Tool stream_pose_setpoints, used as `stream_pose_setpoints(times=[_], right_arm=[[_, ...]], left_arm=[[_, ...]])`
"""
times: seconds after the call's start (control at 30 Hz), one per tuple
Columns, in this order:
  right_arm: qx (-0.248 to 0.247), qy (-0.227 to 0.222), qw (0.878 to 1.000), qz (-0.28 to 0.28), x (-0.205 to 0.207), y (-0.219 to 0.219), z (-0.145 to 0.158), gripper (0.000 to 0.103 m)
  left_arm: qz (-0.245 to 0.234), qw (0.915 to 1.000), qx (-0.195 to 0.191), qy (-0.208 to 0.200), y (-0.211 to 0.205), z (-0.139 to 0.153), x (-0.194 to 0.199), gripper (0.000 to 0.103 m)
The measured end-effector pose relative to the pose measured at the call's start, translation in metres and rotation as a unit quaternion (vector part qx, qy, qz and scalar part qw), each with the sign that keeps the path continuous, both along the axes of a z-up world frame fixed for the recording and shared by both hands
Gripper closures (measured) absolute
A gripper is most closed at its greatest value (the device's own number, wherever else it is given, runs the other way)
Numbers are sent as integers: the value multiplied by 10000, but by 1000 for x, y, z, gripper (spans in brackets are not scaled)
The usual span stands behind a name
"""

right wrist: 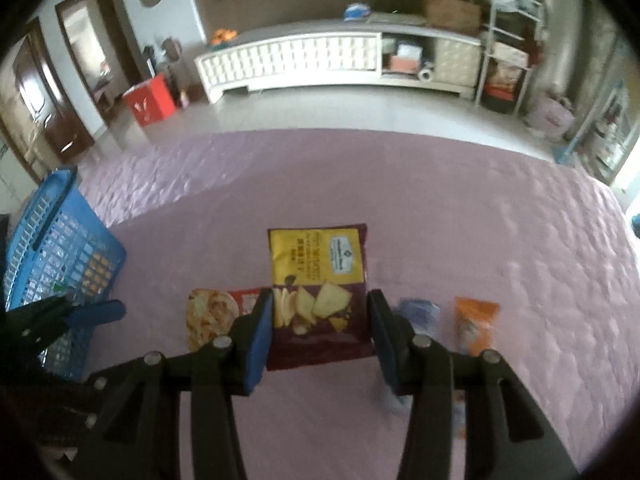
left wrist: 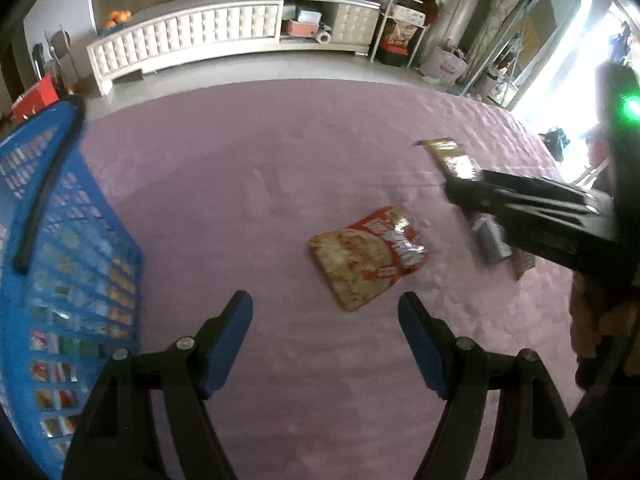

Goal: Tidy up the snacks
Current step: 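Grasp the purple chip bag with the right tool while the left tool grasps the red-and-white pack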

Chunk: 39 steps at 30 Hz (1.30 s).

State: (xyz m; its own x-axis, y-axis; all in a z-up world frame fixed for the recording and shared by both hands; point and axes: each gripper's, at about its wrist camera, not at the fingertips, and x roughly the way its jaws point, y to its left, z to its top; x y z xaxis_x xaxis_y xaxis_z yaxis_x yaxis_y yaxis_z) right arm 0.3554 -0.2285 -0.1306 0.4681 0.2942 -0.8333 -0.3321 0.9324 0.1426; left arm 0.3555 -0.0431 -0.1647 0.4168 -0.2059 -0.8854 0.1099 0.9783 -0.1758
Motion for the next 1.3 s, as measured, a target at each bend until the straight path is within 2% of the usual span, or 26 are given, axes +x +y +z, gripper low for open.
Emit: stream_pose_setpoints(times=[0.07, 0.1, 0.2, 0.37, 0.57, 0.7, 0.83, 0.93, 1.0, 1.07, 1.1, 1.17, 1.3], right_arm=[[-73, -49, 10000, 10, -11, -10, -2, 52], [-112, -49, 9999, 24, -3, -10, -1, 52], [-105, -49, 9999, -15, -12, -24, -9, 52], [143, 48, 9999, -39, -3, -26, -13, 52], [48, -5, 9996, 289, -7, -19, -17, 52], [40, 22, 9996, 263, -6, -23, -16, 52], [127, -3, 9997, 213, -4, -30, -10, 52], [173, 17, 9997, 189, -4, -34, -8, 52], [192, 12, 9996, 197, -3, -35, -7, 52], [197, 35, 9996, 180, -3, -36, -8, 52], [206, 61, 9996, 170, -3, -36, -8, 52], [258, 123, 9995, 156, -2, -37, -8, 52], [158, 172, 9995, 193, 0, -37, -7, 52]], left_arm=[[-39, 9999, -69, 119, -7, -4, 7, 30], [-99, 9998, -70, 150, -12, -5, 10, 30], [-558, 9981, 276, 26, -32, -7, 19, 30], [-1500, 9827, 1087, -3, -61, -17, 33, 30], [-1877, 9724, 1369, 203, -80, -38, 54, 30], [-2119, 9679, 1340, 173, -88, -50, 70, 25], [-2158, 9707, 1021, 278, -82, -55, 87, 20], [-2055, 9731, 1008, 281, -84, -57, 87, 21], [-1982, 9744, 1005, 343, -86, -56, 85, 27], [-1981, 9741, 1009, 413, -89, -56, 79, 48], [-1986, 9737, 1031, 439, -91, -55, 77, 52], [-2022, 9727, 1022, 499, -96, -52, 74, 67], [-1838, 9766, 1014, 467, -100, -50, 69, 76]])
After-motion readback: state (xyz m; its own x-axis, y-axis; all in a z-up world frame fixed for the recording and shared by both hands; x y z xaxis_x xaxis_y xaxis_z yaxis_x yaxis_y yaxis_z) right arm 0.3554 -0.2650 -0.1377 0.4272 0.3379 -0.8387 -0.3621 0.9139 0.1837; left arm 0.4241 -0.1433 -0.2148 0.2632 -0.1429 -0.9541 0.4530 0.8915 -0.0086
